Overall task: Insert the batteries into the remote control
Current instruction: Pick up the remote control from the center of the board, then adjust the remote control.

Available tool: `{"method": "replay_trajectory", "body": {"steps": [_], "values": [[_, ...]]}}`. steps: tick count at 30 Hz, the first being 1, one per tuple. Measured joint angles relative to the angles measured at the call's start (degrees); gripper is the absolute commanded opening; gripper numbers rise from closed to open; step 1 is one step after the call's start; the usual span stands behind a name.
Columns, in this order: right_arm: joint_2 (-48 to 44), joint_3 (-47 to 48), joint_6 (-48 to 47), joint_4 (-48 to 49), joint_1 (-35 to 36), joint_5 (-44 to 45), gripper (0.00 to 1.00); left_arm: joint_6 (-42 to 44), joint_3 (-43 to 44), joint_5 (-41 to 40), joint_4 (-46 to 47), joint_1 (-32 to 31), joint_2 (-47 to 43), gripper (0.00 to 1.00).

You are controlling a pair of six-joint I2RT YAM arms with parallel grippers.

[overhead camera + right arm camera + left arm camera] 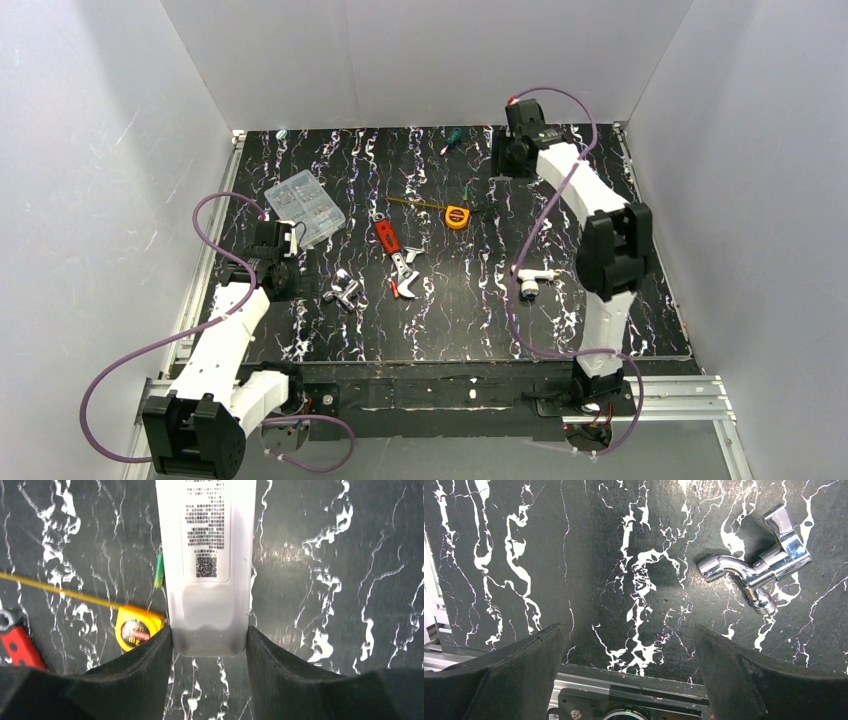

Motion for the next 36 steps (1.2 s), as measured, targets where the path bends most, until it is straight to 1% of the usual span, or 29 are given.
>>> {"method": "replay_trajectory", "body": {"steps": [1, 3, 6, 8, 12, 16, 19, 22, 25, 27, 30, 34, 36], "values": [[-2.47, -2.71, 0.15, 0.35, 0.24, 0.07, 0.12, 0.0, 0.0, 0.0, 0.02, 0.0, 0.0, 1.0], [-8.5, -11.13, 0.59, 2.51, 1.38, 0.17, 0.12, 0.0, 0.0, 0.0, 0.0, 0.0, -0.02, 1.0], [-16.06, -24.09, 1.66, 4.76, 4.94, 0.26, 0.13, -0.07, 0.0, 0.0, 0.0, 0.0, -0.09, 0.99], [-20.15, -32.35, 2.32, 5.7, 8.76, -0.11, 0.14, -0.22, 0.0, 0.07, 0.02, 0.0, -0.22, 0.99], [-28.3, -47.47, 3.91, 7.02, 18.71, -1.18, 0.15, -1.27, 0.0, 1.38, 0.02, 0.0, -1.11, 0.99], [-38.75, -59.1, 6.36, 8.5, 25.73, -2.29, 0.15, -3.91, 0.48, 4.92, -0.42, 0.0, -1.88, 0.99], [-47.32, -65.72, 8.31, 9.73, 28.57, -2.54, 0.15, -7.23, 2.51, 9.51, -1.75, 0.0, -1.88, 0.99], [-53.9, -70.25, 9.44, 11.69, 30.12, -3.43, 0.15, -11.76, 5.33, 15.67, -2.01, -0.04, -2.01, 1.0], [-57.09, -72.74, 9.6, 13.49, 30.62, -4.98, 0.15, -17.25, 6.97, 20.55, -1.64, -1.62, -3.04, 0.99], [-58.58, -73.66, 9.57, 14.1, 30.84, -6.84, 0.15, -20.9, 7.06, 22.16, -1.46, -5.14, -4.35, 0.99], [-59.8, -73.68, 9.53, 14.93, 31.01, -10.12, 0.15, -26.34, 6.97, 22.64, -0.31, -13.14, -5.66, 0.99], [-61.09, -73.4, 9.88, 14.84, 31.69, -14.97, 0.15, -33.0, 4.46, 20.72, 5.62, -22.97, -5.99, 0.99], [-61.61, -72.74, 10.51, 14.49, 31.91, -17.27, 0.14, -36.2, 2.03, 19.34, 9.97, -26.64, -5.73, 0.99]]}}
